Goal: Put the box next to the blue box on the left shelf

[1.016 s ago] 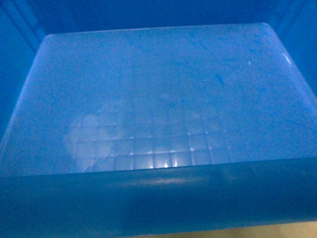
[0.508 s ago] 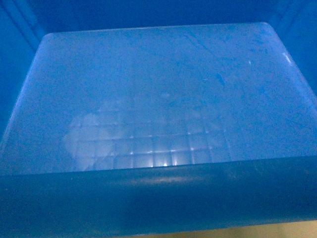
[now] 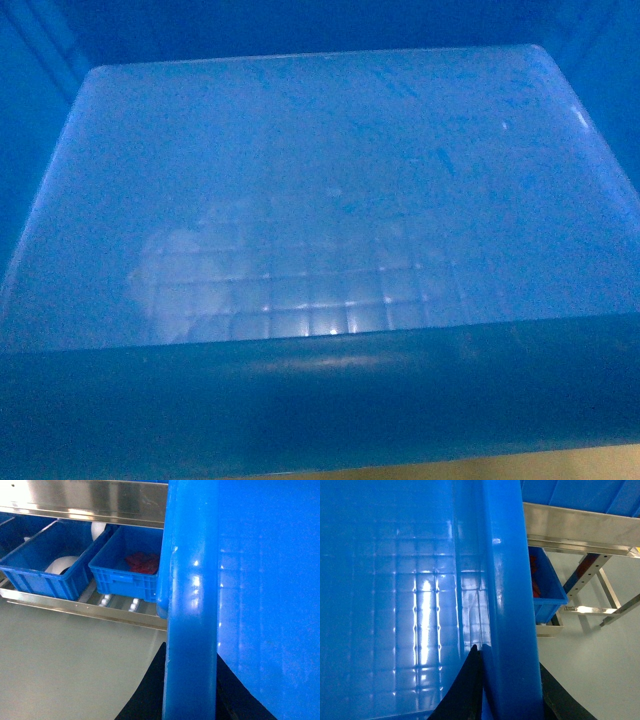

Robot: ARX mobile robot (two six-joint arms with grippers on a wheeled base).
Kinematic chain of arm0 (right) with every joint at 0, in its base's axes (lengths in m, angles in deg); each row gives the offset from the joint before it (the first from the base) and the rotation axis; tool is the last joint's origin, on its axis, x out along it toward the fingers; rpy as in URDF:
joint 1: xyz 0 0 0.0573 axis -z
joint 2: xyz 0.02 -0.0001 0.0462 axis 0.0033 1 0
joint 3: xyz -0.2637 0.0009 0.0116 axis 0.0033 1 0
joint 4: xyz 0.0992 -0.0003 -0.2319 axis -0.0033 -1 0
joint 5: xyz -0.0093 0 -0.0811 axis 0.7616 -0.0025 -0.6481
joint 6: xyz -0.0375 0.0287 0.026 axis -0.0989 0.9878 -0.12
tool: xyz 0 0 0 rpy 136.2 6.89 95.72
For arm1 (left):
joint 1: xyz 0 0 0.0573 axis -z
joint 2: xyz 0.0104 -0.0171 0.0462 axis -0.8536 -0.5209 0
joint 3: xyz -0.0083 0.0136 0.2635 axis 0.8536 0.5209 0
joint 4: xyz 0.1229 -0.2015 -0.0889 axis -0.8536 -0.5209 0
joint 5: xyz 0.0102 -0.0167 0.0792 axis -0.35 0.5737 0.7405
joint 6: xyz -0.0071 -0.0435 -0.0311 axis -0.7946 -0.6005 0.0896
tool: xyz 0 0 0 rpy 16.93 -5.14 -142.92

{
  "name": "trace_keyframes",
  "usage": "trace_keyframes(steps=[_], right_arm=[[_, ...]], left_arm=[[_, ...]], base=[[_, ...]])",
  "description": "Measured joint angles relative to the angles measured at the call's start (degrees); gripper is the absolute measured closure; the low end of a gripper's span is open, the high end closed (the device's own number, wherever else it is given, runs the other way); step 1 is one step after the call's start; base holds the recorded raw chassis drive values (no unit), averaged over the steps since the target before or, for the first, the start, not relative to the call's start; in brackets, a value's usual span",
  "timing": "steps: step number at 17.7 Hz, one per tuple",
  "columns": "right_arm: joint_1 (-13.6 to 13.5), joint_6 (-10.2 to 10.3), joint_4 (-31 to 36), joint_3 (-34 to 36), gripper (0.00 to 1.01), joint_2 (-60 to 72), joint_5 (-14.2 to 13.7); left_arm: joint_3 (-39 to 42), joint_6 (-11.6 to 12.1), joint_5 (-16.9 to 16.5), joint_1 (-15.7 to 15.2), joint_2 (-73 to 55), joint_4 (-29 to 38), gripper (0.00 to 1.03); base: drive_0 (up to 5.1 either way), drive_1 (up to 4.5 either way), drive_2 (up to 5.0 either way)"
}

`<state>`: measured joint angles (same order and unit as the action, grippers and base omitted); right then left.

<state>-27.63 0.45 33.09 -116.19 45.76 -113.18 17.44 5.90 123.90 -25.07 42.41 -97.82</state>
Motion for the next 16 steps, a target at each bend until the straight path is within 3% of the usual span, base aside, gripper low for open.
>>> trace_keyframes(steps=[16], right_arm=[[0.0,0.0,0.0,0.0,0.85,0.0,0.0]], left_arm=[[0.0,0.0,0.0,0.0,0.0,0.0,0.92]], base=[[0.0,0.0,0.0]])
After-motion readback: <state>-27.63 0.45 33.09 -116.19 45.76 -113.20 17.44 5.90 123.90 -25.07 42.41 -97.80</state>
